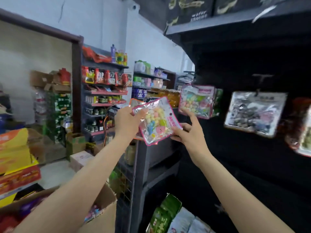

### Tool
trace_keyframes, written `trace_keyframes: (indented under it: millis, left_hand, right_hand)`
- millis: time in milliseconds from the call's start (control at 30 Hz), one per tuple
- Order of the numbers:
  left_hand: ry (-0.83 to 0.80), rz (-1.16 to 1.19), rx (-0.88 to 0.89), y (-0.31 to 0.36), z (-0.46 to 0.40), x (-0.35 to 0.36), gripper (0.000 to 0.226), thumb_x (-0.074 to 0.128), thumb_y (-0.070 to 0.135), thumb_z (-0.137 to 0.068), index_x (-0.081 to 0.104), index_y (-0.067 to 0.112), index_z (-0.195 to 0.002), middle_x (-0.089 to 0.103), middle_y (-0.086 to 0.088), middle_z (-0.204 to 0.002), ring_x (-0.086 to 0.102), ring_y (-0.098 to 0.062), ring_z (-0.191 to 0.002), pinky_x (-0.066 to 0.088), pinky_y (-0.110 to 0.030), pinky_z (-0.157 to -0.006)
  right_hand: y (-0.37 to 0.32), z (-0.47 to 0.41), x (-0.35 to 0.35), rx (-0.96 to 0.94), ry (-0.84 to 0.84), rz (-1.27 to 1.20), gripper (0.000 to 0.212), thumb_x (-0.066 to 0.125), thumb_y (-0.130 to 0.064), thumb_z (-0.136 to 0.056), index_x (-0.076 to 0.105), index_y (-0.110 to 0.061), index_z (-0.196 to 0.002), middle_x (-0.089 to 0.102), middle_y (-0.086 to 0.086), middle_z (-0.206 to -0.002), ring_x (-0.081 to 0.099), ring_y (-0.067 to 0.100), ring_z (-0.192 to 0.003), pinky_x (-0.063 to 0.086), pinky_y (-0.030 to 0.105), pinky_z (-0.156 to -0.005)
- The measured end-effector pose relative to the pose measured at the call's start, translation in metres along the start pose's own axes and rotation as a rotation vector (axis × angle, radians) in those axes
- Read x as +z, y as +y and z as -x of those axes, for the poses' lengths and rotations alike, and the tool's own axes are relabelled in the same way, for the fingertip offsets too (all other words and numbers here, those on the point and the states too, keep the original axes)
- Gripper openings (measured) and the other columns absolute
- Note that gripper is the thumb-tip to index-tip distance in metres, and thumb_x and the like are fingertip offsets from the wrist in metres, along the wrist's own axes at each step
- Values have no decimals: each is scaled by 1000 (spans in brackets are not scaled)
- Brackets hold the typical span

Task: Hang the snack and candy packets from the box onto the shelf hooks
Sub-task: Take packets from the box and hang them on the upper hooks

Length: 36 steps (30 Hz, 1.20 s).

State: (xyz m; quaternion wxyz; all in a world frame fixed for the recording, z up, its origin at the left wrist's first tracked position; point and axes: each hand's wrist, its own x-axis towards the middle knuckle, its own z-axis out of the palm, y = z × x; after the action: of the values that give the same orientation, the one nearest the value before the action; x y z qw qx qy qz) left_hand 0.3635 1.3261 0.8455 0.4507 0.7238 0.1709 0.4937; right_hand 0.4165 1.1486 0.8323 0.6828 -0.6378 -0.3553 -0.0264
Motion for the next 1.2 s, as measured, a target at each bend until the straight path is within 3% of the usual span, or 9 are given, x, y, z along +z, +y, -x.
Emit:
trace_keyframes:
  millis: [133, 300, 400, 500, 733, 833, 1000, 1133, 1200]
  left_hand:
    - [-226, 71, 54, 27, 1, 19, 44, 68, 32, -84, 51, 0, -59, 33, -6, -55, 31, -16, -51, 23, -28, -49]
    - [-368, -3, 133, 48, -15, 29, 40, 68, 33, -83, 49, 6, -61, 33, -6, -54, 31, -13, -48, 23, -22, -49]
    - [-348, -171, 194, 53, -27, 31, 33, 66, 34, -86, 69, 2, -79, 64, -12, -77, 56, -21, -75, 34, -27, -65]
    - [-202, -280, 224, 54, -34, 30, 20, 64, 25, -89, 72, 12, -101, 62, -8, -113, 55, -20, -102, 33, -23, -76]
    - [-45, -339, 308, 69, -29, 28, 17, 59, 12, -90, 67, 16, -104, 50, -2, -128, 53, -23, -114, 35, -25, -76]
    - [-33, -363, 335, 72, -27, 29, 17, 59, 13, -90, 67, 17, -105, 51, 0, -125, 56, -23, -107, 38, -27, -72]
    - [-14, -417, 365, 71, -24, 29, 18, 58, 12, -91, 66, 16, -106, 50, 1, -122, 58, -23, -101, 38, -27, -68]
    - [5, -470, 410, 72, -22, 26, 21, 57, 10, -91, 65, 15, -110, 51, -1, -119, 58, -24, -102, 44, -31, -73]
    - [19, -488, 440, 73, -21, 24, 22, 56, 10, -92, 64, 14, -112, 51, -2, -122, 57, -24, -106, 43, -31, -75]
  right_hand:
    - [-21, -24, -16, -183, 293, 149, 36, 44, -4, -97, 65, -31, -107, 67, -8, -111, 61, 10, -107, 50, 37, -96]
    - [-49, -54, -25, -247, 196, 442, 27, 53, -16, -95, 65, -17, -119, 64, -9, -116, 59, 9, -109, 47, 37, -99]
    - [-57, -68, -31, -294, 205, 476, 29, 57, -12, -93, 63, -17, -121, 62, -9, -115, 59, 11, -109, 50, 40, -96]
    - [-62, -79, -38, -296, 262, 475, 28, 55, -8, -93, 62, -17, -119, 60, -7, -116, 56, 11, -112, 49, 40, -96]
    - [-61, -90, -39, -284, 228, 565, 31, 54, -7, -93, 59, -14, -123, 58, -2, -125, 51, 11, -118, 48, 41, -98]
    - [-63, -91, -39, -273, 212, 600, 32, 55, -6, -93, 58, -14, -123, 57, -2, -125, 50, 11, -117, 48, 40, -98]
    - [-70, -94, -39, -236, 171, 615, 35, 56, -5, -91, 56, -15, -125, 55, -1, -126, 53, 9, -109, 52, 33, -91]
    - [-66, -99, -40, -194, 177, 678, 38, 57, -6, -92, 52, -13, -129, 50, 2, -133, 58, 7, -74, 52, 19, -60]
    - [-62, -103, -43, -179, 188, 704, 38, 57, -5, -92, 52, -12, -129, 50, 4, -134, 55, 6, -68, 49, 16, -53]
